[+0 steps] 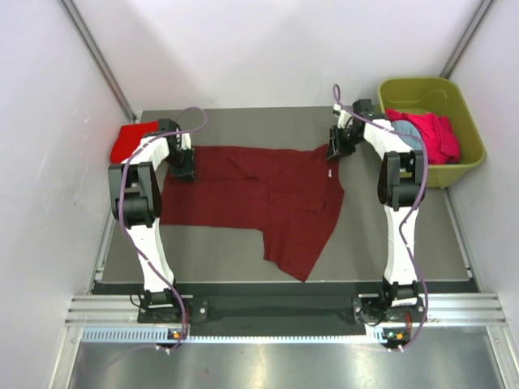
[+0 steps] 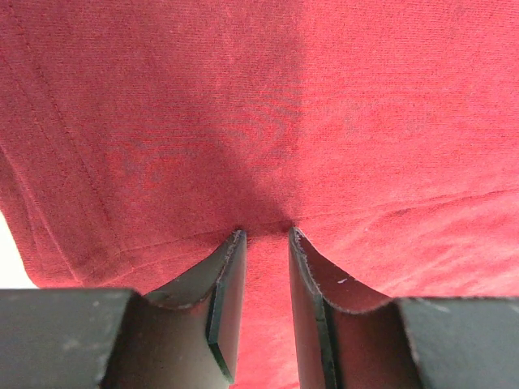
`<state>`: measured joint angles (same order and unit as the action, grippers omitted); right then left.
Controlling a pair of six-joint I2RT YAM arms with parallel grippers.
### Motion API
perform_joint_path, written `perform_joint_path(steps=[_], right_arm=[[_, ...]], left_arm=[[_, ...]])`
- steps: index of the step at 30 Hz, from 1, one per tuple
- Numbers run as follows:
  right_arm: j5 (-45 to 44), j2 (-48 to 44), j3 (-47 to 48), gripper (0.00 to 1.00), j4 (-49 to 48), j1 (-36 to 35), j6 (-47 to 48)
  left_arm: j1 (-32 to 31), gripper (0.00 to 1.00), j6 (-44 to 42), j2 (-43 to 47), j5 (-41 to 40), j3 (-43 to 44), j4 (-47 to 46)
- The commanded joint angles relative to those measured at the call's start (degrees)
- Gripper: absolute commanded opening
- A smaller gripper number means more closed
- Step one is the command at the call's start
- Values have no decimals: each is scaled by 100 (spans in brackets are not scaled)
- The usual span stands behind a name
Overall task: Fold and stack the t-shirts
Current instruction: Fold the tshirt
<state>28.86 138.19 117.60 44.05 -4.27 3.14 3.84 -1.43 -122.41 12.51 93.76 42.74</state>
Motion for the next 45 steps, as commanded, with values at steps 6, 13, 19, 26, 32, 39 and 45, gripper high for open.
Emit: perform_joint_path(steps=[6, 13, 19, 26, 32, 39, 45], right_arm=[[120, 305, 448, 24, -283, 67, -59], [111, 287, 378, 12, -239, 58, 38], [-47, 121, 422, 4, -283, 102, 64], [-328, -117, 395, 2, -239, 339, 161], [-373, -310, 273, 1, -55, 383, 258], [-83, -872, -395, 1, 112, 383, 152], [-240, -996, -642, 1, 253, 322, 231]], left_arm=[[12, 33, -77, -239, -188, -226, 59], [3, 33, -94, -266, -170, -252, 59], [-6, 33, -68, -283, -144, -252, 41], [-6, 33, -42, -354, -205, -393, -11], [-6, 33, 55, -450, -258, -428, -64], [-6, 33, 134, -617, -100, -174, -73], [-14, 33, 134, -723, -39, -33, -64]])
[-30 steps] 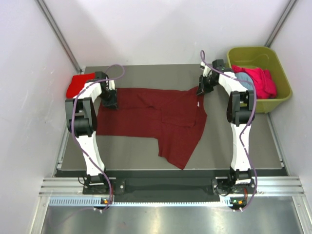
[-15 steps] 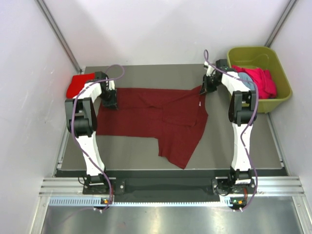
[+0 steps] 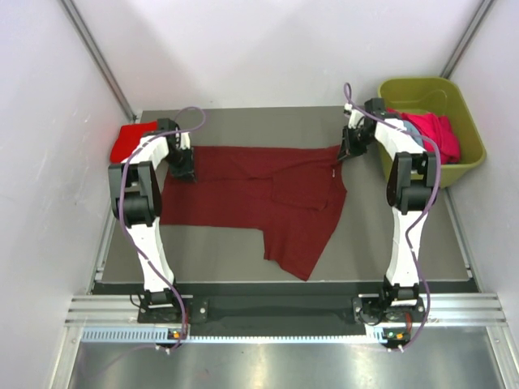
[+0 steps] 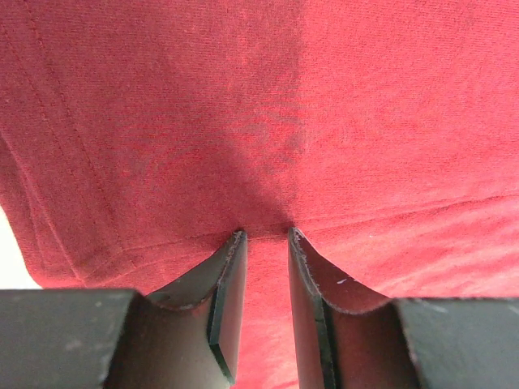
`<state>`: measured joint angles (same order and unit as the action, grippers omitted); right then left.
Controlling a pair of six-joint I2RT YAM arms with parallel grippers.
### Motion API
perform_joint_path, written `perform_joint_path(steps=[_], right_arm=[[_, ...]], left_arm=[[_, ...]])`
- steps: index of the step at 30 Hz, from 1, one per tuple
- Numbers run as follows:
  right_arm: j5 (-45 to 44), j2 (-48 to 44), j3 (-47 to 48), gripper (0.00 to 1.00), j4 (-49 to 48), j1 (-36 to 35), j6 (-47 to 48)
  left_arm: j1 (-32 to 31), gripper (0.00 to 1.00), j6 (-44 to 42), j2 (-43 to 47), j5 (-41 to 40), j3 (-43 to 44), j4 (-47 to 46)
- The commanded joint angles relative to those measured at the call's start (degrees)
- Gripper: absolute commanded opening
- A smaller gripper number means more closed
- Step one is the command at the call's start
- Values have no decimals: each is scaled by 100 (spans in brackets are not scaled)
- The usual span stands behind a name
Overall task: Fold and stack the t-shirts
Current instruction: Fold the tshirt
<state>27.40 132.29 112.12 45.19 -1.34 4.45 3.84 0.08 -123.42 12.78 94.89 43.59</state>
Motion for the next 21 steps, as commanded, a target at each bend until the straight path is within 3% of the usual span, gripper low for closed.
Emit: perform_joint_path(steps=[1, 5, 8, 9, 21], right_arm=[[-112, -449, -128, 1, 157, 29, 109], [-208, -485, -304, 2, 148, -24, 82], [-603, -493, -348, 30, 139, -76, 74], [-691, -520, -357, 35, 148, -77, 82], [-51, -2119, -1261, 37, 393, -234, 679]], left_arm=[[-23, 33, -25, -640, -56, -129, -141], [-23, 33, -16, -675, 23, -67, -141], [-14, 32, -16, -675, 58, -32, -132], [-23, 32, -16, -666, 85, 3, -114], [-14, 33, 265, -447, 348, -129, -149]])
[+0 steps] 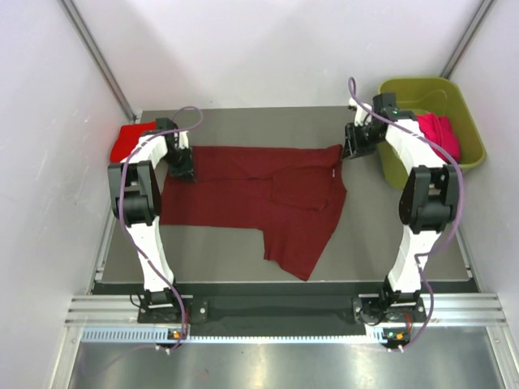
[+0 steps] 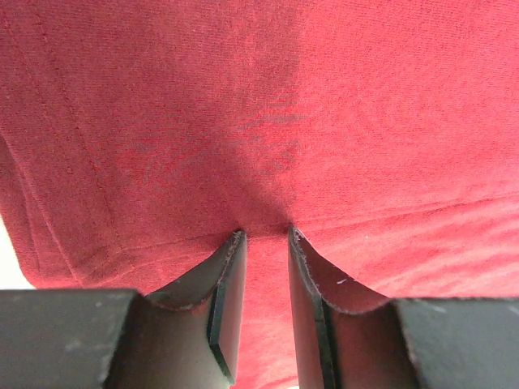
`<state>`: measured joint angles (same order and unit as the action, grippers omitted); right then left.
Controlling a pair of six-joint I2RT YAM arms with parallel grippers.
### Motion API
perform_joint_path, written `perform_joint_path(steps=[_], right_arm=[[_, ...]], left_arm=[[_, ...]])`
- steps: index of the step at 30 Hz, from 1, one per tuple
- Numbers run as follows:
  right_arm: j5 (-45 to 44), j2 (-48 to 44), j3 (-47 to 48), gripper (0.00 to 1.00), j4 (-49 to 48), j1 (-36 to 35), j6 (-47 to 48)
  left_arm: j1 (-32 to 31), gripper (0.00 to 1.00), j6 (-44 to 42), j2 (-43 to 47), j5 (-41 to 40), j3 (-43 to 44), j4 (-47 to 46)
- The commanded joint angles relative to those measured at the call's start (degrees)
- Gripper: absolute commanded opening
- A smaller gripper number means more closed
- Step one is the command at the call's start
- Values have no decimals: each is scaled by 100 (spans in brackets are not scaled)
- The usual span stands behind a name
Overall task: Fold and stack the t-shirts
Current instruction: Fold the tshirt
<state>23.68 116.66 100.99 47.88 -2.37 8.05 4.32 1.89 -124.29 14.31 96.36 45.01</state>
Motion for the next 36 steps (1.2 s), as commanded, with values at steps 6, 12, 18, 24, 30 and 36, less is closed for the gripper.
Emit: perform_joint_path(steps=[6, 12, 18, 24, 30, 36], right_arm=[[68, -1004, -1097, 32, 565, -1220, 1705], [-127, -1277, -1872, 31, 258, -2109, 2096], [-610, -1076, -2057, 31, 3, -2232, 2007], [-804, -936, -2013, 32, -156, -2232, 2025], [-927, -637, -1925, 33, -305, -2232, 2033], [-1111, -425, -1846, 33, -411, -2215, 2077]], left_arm=[[-63, 32, 127, -368, 318, -319, -248], [-63, 32, 154, -149, 354, -389, -274], [-63, 33, 206, 124, 380, -626, -309], [-63, 32, 215, 239, 354, -811, -362], [-71, 32, 206, 239, 336, -776, -362], [-63, 32, 171, 203, 318, -750, -335]])
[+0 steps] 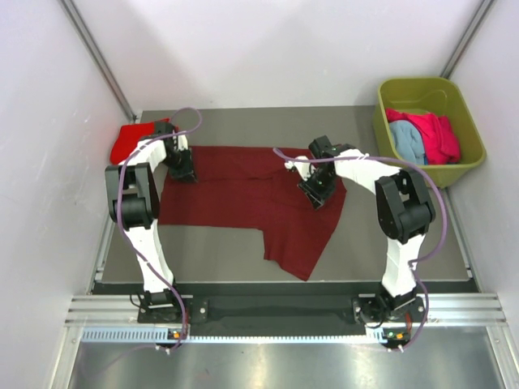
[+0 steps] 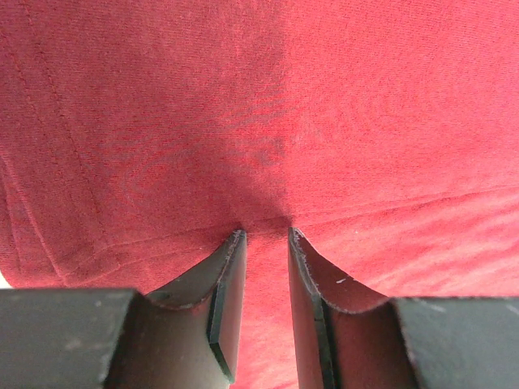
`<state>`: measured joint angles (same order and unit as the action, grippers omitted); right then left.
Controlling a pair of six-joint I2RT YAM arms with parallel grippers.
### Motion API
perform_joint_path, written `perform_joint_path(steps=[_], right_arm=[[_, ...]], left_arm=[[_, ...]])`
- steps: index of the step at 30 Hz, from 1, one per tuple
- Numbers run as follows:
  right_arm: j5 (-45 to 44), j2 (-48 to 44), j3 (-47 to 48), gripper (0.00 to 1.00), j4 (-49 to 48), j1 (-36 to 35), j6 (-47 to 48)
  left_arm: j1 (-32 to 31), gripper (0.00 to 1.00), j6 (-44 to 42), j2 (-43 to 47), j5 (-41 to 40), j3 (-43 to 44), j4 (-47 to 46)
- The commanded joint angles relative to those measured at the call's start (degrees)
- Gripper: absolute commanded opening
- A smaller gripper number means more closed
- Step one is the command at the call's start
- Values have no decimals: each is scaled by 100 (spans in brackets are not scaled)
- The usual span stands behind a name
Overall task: Fold and stack the t-shirts
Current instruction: Fold the tshirt
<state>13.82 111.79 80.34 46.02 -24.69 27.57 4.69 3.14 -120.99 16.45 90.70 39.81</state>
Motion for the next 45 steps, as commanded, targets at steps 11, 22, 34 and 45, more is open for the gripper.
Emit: perform_joint_path(steps=[11, 22, 34, 45], right_arm=[[-327, -174, 404, 0, 55, 8, 126], [67, -624, 615, 1, 1347, -62, 319], [551, -236, 931, 3, 1682, -256, 266], [946, 123, 1659, 38, 707, 1009, -1403]], left_arm=[[-100, 32, 73, -179, 157, -175, 176], [-100, 32, 231, -346, 368, -61, 114], [-91, 32, 196, -320, 350, -43, 150], [-47, 33, 3, -267, 307, 386, 290]])
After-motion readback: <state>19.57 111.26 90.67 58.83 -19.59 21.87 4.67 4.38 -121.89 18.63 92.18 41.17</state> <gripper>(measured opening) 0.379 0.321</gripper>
